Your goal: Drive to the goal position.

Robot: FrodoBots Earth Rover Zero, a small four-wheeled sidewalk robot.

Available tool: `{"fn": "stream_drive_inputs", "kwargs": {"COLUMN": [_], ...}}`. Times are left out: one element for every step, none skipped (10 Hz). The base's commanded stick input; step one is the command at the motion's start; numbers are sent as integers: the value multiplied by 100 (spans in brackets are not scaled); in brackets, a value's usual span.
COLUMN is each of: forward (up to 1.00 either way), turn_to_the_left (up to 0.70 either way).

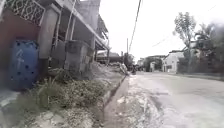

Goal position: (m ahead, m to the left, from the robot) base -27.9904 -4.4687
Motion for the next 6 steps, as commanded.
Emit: {"fn": "stream_drive_inputs", "kwargs": {"forward": [5, 6, 5, 5, 6, 6], "turn_to_the_left": [0, 0, 0, 0, 0, 0]}}
